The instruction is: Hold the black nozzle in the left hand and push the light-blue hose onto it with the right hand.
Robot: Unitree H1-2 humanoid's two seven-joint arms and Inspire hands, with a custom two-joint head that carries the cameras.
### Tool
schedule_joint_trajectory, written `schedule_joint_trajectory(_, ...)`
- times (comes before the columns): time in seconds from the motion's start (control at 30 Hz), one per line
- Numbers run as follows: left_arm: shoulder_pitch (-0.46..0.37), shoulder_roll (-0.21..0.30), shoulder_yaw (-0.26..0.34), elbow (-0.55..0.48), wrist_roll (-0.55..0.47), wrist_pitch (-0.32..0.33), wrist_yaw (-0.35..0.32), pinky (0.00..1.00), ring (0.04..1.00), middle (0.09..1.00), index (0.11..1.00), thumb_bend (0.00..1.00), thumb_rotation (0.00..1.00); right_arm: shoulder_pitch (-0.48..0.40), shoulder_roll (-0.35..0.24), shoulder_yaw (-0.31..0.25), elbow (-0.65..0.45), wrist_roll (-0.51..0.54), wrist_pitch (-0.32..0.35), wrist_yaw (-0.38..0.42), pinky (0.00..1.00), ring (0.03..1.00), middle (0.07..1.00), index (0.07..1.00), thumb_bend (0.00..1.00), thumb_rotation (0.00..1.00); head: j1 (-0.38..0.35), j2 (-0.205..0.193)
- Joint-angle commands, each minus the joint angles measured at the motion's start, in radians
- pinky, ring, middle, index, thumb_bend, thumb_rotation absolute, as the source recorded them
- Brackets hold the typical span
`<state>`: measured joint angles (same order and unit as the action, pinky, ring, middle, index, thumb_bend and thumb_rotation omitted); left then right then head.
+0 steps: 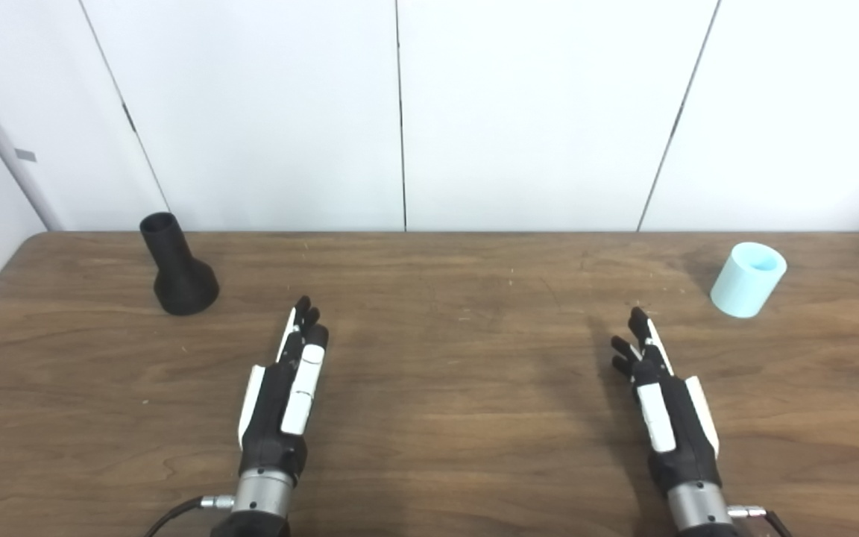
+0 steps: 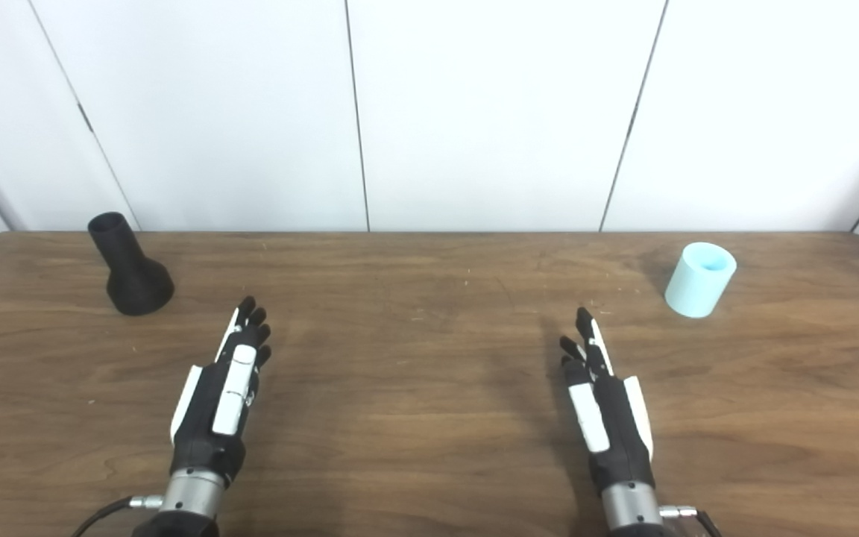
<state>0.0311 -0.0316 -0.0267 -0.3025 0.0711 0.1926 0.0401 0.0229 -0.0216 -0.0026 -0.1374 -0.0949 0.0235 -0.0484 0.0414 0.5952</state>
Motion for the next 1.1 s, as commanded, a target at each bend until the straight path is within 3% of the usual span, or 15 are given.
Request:
schedule_joint_trajectory(0.0, -0.028, -0.009, -0.002, -0.016, 0.000, -0.023, 0.003, 1.00, 1.000, 1.000, 1.000, 0.58, 0.91, -0.020, -0.003, 0.002, -0.014, 0.002, -0.036, 0.003, 0.91, 0.937, 1.000, 0.995, 0.64, 1.00, 0.000, 0.001)
schedule_joint_trajectory(0.73, -0.028, -0.022, 0.006, -0.022, -0.020, 0.008, 0.003, 1.00, 1.000, 1.000, 1.000, 0.57, 0.90, -0.018, -0.010, -0.003, -0.007, 0.005, -0.031, 0.010, 0.89, 0.919, 0.958, 0.985, 0.65, 1.00, 0.017, -0.005)
schedule_joint_trajectory(0.93, -0.029, -0.048, -0.016, 0.010, 0.017, -0.013, 0.023, 0.99, 1.000, 1.000, 1.000, 0.56, 0.91, -0.020, -0.042, -0.026, 0.025, 0.037, -0.054, 0.023, 0.89, 0.921, 0.957, 0.984, 0.62, 1.00, 0.123, -0.035)
schedule_joint_trajectory(1.07, -0.027, -0.063, -0.032, 0.030, 0.042, -0.029, 0.039, 1.00, 0.998, 1.000, 1.000, 0.58, 0.90, -0.020, -0.063, -0.035, 0.052, 0.055, -0.082, 0.032, 0.89, 0.918, 0.953, 0.981, 0.63, 1.00, 0.145, -0.045)
